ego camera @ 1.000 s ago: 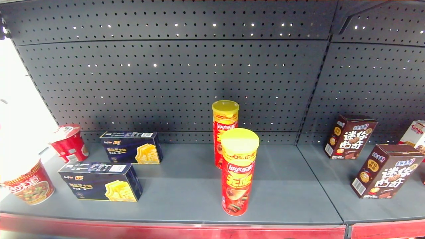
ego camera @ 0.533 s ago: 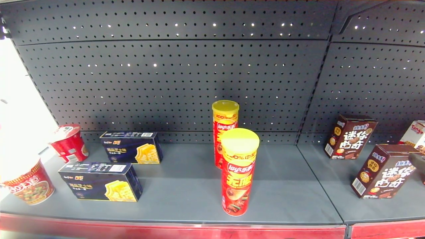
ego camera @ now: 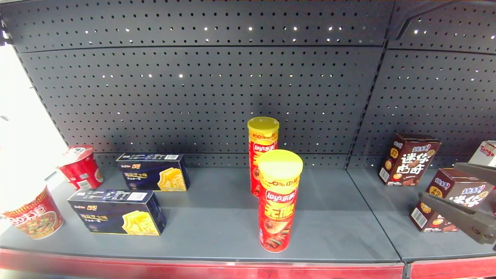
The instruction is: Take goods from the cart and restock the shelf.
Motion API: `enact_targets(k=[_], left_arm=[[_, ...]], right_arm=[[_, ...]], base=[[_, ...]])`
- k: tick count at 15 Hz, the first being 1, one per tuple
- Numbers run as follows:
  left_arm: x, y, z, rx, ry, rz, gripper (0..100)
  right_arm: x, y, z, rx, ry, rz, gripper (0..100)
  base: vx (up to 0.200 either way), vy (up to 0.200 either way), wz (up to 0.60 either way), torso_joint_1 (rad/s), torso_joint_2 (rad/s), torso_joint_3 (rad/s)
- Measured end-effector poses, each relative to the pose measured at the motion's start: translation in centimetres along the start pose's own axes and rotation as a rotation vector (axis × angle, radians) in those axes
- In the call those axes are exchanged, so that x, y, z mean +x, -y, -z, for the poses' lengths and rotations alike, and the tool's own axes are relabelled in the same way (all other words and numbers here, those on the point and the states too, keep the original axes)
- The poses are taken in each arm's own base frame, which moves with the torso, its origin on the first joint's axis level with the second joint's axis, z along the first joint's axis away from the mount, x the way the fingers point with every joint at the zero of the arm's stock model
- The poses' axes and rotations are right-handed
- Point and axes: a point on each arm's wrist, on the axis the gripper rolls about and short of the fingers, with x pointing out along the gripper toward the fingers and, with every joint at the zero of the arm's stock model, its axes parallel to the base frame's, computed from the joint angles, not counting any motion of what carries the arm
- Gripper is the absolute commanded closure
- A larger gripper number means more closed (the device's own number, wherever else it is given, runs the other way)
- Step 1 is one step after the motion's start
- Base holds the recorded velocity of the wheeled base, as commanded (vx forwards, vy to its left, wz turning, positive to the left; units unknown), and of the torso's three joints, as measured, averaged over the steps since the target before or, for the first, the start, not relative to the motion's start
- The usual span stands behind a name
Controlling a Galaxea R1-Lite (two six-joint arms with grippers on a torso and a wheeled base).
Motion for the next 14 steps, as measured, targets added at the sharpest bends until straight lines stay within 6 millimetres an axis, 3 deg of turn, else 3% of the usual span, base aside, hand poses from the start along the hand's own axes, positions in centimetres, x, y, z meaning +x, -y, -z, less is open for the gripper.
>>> enact_targets(k=[14], left_arm=[[0.0,0.0,0.0,0.0,0.0,0.0,0]], right_arm=[[9.7,-2.6,2.6,0.095,-0.132,-0.012,0]], base=[[0.0,0.0,0.0,0.0,0.0,0.0]])
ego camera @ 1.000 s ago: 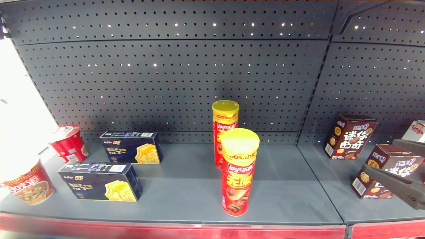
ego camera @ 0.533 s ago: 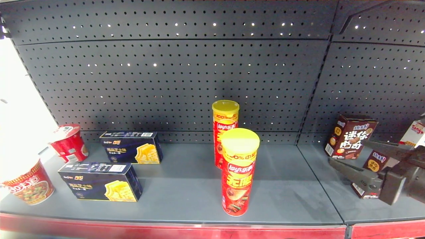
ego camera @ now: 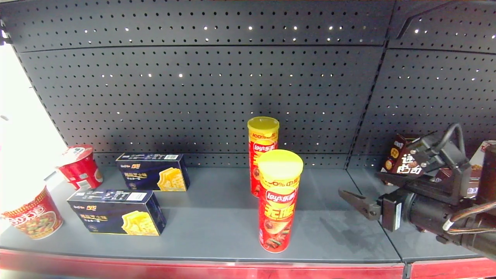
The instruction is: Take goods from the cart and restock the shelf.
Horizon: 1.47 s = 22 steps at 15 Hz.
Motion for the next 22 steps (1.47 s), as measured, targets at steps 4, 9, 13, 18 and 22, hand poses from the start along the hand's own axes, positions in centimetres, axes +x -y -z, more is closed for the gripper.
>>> enact_targets(k=[4,9,13,18,22], left_arm=[[0.0,0.0,0.0,0.0,0.0,0.0,0],[0.0,0.0,0.0,0.0,0.0,-0.001,0],[0.0,0.0,0.0,0.0,0.0,0.0,0],[0.0,0.0,0.0,0.0,-0.001,0.001,0],[0.0,0.0,0.0,0.0,-0.001,0.001,0]], right_arm=[[2.3,-0.8,0.5,-0.012,-0.029,-0.025,0],[4.1,-2.4,1.1,-0.031,-0.071,-0.076,0],[5.1,-3.5,1.0,-0.041,-0.076,-0.106,0],[6.0,-4.1,0.8,-0.046,-0.078,-0.122,0],[6.8,-4.9,0.4,-0.05,-0.067,-0.14,0]], base=[[0.0,0.0,0.0,0.0,0.0,0.0],[0.0,0.0,0.0,0.0,0.0,0.0],[0.0,0.0,0.0,0.0,0.0,0.0],[0.0,0.0,0.0,0.0,0.0,0.0],[0.0,0.0,0.0,0.0,0.0,0.0]])
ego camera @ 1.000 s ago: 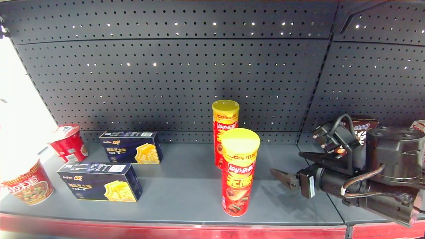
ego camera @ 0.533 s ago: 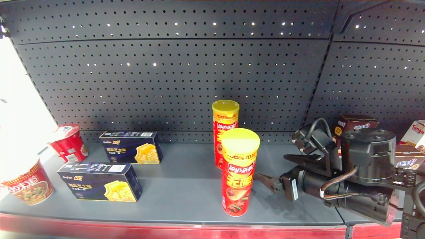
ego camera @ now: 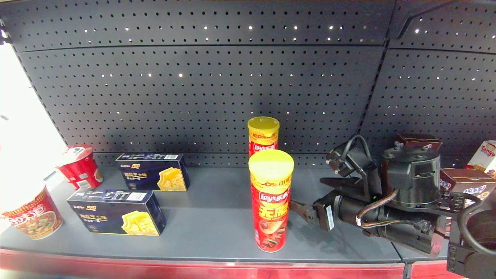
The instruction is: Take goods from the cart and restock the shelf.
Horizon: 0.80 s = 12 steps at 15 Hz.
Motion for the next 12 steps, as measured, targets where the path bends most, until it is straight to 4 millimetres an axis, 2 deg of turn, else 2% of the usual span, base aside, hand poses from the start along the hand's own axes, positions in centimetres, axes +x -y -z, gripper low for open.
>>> enact_targets(k=[4,9,12], left_arm=[[0.0,0.0,0.0,0.0,0.0,0.001,0],[0.0,0.0,0.0,-0.001,0.0,0.002,0],[0.0,0.0,0.0,-0.001,0.0,0.003,0]], right_arm=[[0.3,-0.1,0.3,-0.003,-0.014,0.001,0],[-0.4,0.0,1.4,-0.006,-0.048,0.002,0],[-0.7,-0.5,1.4,-0.012,-0.045,-0.017,0]], base=[[0.0,0.0,0.0,0.0,0.0,0.0],[0.0,0.0,0.0,0.0,0.0,0.0],[0.0,0.0,0.0,0.0,0.0,0.0]])
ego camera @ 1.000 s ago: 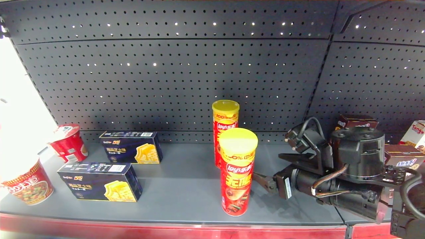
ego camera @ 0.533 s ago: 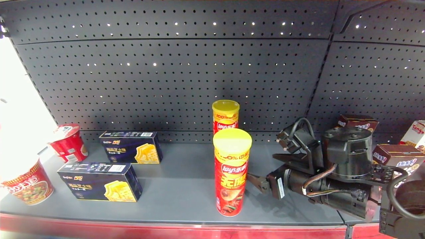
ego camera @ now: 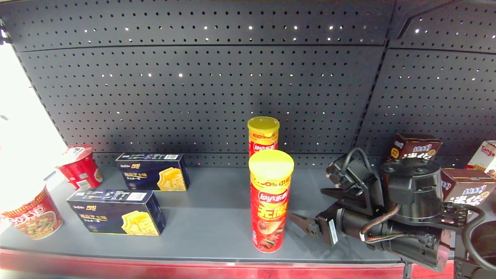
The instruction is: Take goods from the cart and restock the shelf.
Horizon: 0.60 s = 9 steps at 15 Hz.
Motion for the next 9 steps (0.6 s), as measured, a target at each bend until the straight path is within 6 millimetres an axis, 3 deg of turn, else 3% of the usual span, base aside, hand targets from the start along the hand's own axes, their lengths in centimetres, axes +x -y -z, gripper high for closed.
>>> enact_targets(k=[9], left_arm=[[0.0,0.0,0.0,0.0,0.0,0.004,0]], right_arm=[[0.25,-1.05,0.02,-0.013,-0.004,-0.038,0]], base=[[0.0,0.0,0.0,0.0,0.0,0.0]])
